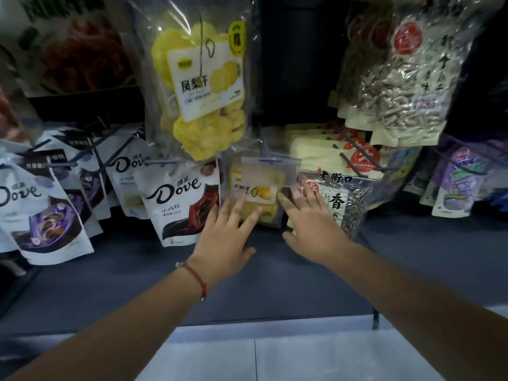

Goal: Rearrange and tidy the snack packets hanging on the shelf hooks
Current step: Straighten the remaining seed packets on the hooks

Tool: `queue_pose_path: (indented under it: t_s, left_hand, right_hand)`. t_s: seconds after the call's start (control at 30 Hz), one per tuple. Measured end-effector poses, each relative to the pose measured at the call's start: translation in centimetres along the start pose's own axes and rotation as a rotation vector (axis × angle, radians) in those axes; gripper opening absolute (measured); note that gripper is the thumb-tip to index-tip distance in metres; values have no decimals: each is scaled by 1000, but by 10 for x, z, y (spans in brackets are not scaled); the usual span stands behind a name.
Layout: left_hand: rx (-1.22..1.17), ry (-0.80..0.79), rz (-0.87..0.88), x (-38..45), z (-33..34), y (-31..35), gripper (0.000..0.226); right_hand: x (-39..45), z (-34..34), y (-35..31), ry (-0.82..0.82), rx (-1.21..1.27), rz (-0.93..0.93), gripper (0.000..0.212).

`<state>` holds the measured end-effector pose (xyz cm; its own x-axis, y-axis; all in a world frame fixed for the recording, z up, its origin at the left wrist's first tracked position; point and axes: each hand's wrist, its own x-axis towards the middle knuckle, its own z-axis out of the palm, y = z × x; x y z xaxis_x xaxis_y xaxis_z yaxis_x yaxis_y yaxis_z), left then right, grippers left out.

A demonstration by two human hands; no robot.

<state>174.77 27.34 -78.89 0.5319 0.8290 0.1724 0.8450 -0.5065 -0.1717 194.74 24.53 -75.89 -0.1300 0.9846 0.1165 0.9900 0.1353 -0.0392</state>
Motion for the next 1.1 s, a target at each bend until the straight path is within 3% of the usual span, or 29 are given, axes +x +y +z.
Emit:
queue_pose_path:
  t_s: [0.1, 0.23, 0.33, 0.5, 0.67, 0.9, 1.0, 1.1]
  left_hand:
    - [21, 5, 72, -42, -34, 4, 87]
    - [-3, 144, 211, -99, -96, 6, 63]
    - [-12, 357, 210, -104, -154, 1, 55]
    - [195, 610, 27, -59, -217, -27, 60]
    - [182, 588, -136, -30, -223, -61, 82]
    - [107, 632, -9, 16, -218, -110, 91]
    - [99, 624, 41, 30, -215, -130, 90]
    - [67, 634, 102, 38, -212, -142, 88]
  right_hand:
    - [-33, -21, 8, -125, 115, 13, 86]
    - [-76, -78, 18, -202, 240, 10, 84]
    - [-90, -135, 13, -105, 342, -71, 77]
    - [-52, -204, -24, 155, 417, -221, 69]
    - [5, -221, -64, 347, 455, -222, 70]
    - [48, -203, -101, 502, 402, -83, 74]
    - [61, -202, -108, 561, 587, 67, 81]
    - [79, -209, -113, 508, 969, 245, 95]
